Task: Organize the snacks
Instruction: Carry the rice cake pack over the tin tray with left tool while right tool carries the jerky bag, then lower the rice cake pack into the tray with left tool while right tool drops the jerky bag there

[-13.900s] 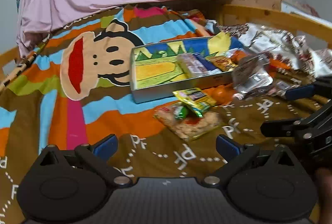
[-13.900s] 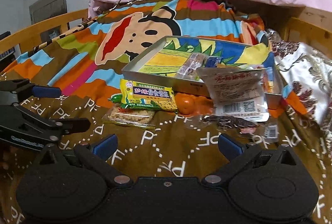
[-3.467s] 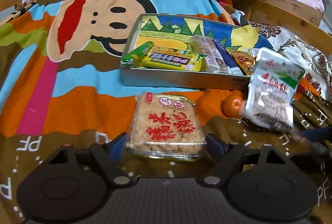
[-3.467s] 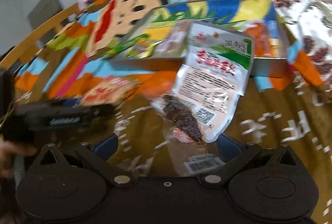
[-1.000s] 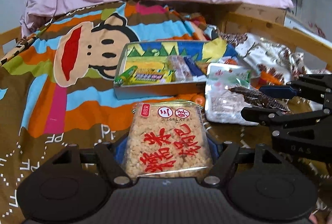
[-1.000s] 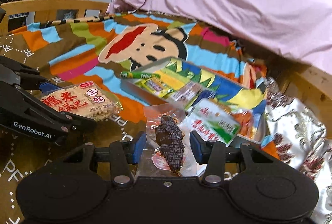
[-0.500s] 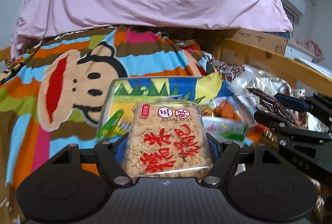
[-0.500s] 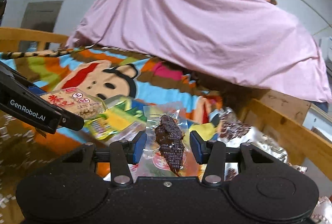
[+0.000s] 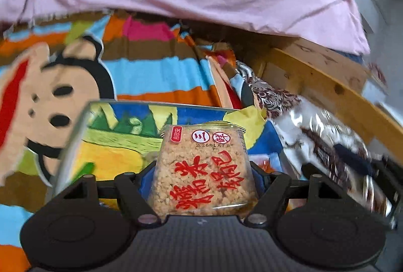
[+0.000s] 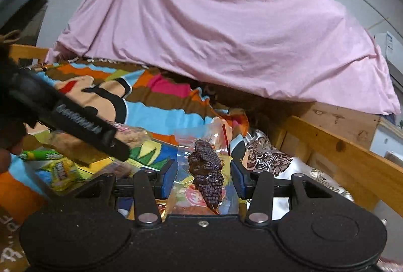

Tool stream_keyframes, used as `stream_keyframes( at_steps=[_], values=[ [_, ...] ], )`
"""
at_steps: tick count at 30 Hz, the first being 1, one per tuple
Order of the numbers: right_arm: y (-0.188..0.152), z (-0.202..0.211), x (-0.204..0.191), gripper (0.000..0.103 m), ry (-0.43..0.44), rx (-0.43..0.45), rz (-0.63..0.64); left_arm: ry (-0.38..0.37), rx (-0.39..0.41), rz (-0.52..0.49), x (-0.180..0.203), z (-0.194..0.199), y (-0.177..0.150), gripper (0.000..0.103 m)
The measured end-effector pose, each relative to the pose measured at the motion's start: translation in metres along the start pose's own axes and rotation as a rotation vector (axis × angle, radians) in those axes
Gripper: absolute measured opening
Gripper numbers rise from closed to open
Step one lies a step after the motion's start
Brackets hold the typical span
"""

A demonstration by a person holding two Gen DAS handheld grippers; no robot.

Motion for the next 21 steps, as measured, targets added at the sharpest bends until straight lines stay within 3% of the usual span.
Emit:
stream_keyframes(
  at_steps=[7, 14, 21],
  values=[
    [-0.012, -0.045, 0.001, 0.049, 0.045, -0.093, -0.037, 0.047, -0.063, 0.009, -0.007, -0.056, 0.008, 0.076],
    [-0.034, -0.07, -0.011, 0.049, 0.08, -0.227, -0.034, 0.062, -0.131, 0.027, -0.013, -0.087, 0.004, 0.076],
    [-0.044, -0.076, -0.012, 0.049, 0.09, -0.28, -0.064, 0.083, -0.166, -0.102, 0.003, -0.098, 0.003, 0.076]
  ],
)
Point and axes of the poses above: each gripper's, at about its wrist camera, not at the fingertips, and z roughly against the way its jaws point, x to its right, y to its top, the point moved 6 cm from there along -z, roughly the way its jaws point, and after that the axes turned 5 degrees about -y, right-handed, at the moved point
